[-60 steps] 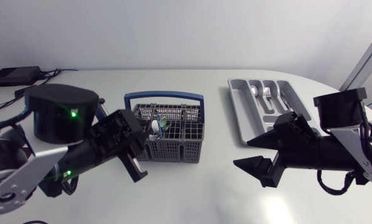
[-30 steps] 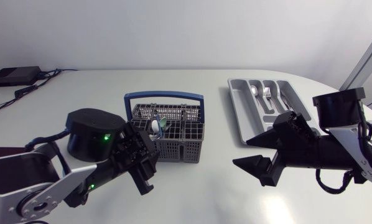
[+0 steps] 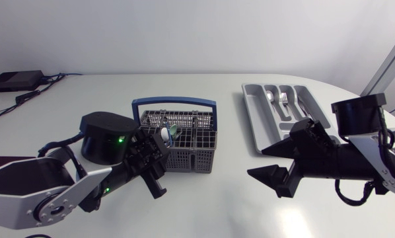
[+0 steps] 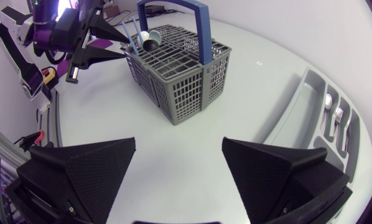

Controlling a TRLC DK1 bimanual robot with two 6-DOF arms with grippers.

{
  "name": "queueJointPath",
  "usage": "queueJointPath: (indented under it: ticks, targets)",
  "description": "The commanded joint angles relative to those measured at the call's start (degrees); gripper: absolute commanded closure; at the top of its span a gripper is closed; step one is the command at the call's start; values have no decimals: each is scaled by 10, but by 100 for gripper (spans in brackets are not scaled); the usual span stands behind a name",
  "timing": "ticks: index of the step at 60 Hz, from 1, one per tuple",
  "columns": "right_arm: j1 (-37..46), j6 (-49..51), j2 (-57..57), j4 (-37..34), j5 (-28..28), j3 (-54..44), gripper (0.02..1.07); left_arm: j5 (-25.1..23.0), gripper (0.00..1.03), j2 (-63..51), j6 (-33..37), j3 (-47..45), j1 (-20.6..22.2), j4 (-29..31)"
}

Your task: Unload the cutlery basket into the drawer organizer.

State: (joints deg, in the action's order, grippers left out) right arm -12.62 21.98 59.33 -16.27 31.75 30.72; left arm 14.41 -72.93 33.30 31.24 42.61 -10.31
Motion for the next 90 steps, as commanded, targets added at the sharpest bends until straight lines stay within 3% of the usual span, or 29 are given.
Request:
queueJointPath:
  ticks: [1, 48, 61, 71, 90]
  targets:
    - [4, 10, 9, 5, 4, -15, 7, 5, 81, -14, 12, 18, -4, -9]
    - [11, 11, 12, 9, 9, -17, 7, 2, 89, -9, 11, 32, -12, 23]
    - [13, 11, 12, 10, 8, -19, 7, -31, 88, 31, 4, 46, -24, 71]
    - [12, 11, 12, 12, 8, -22, 7, -89, 88, 52, -13, 63, -49, 102]
    - [12, 11, 11, 12, 8, -29, 7, -113, 88, 60, -20, 65, -60, 114]
